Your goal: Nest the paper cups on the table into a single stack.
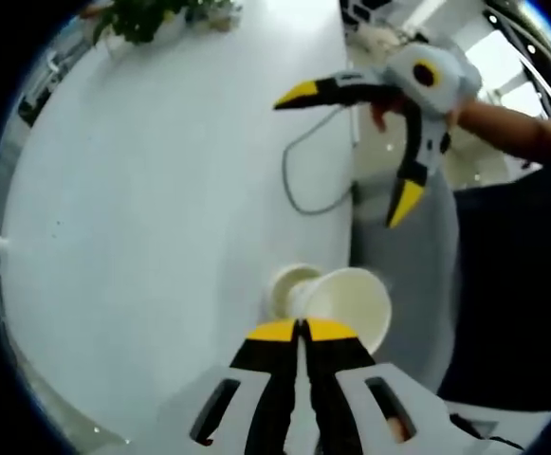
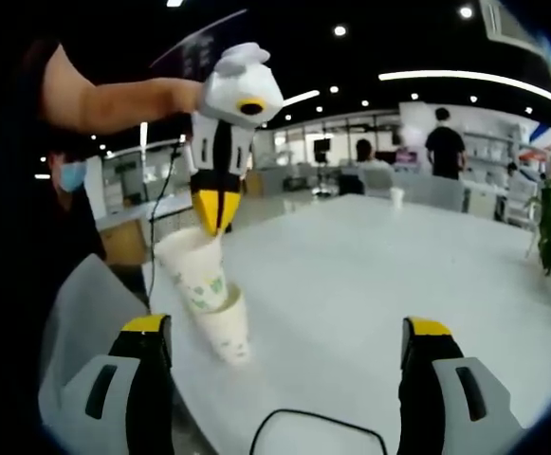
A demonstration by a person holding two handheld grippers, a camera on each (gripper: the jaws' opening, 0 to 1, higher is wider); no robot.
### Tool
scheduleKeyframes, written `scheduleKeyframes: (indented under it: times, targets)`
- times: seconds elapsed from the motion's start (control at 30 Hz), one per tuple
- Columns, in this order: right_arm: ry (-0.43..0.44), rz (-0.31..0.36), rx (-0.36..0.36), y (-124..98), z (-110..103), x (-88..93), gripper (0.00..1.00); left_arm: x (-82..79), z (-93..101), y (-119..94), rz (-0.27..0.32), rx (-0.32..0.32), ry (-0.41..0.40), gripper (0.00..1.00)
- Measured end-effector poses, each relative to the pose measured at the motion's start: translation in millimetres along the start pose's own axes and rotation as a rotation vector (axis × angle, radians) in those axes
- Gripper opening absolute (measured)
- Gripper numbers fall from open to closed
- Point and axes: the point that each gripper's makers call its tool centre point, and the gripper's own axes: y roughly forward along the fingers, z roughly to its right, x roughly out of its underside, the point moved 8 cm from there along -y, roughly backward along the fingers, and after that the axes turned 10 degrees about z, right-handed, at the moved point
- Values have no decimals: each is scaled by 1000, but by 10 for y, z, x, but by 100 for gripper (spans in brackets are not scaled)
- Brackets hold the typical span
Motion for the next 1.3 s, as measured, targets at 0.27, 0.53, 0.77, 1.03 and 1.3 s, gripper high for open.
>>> scheduleKeyframes:
  times: [0.27, 0.53, 0.77, 1.03, 1.3]
  targets:
    - [4, 0, -4, 11, -37, 1, 99, 37, -15, 98, 8, -16, -1, 0]
    - [9, -7, -11, 30, -68, 33, 99, 98, -53, 201, 1, -15, -3, 0]
    - [11, -6, -12, 47, -60, 18, 99, 136, -102, 290, -7, -36, 2, 0]
    - [16, -8, -11, 52, -68, 44, 99, 194, -114, 425, -19, -67, 28, 0]
    - [18, -16, -7, 46, -59, 48, 99, 236, -122, 511, -27, -74, 43, 0]
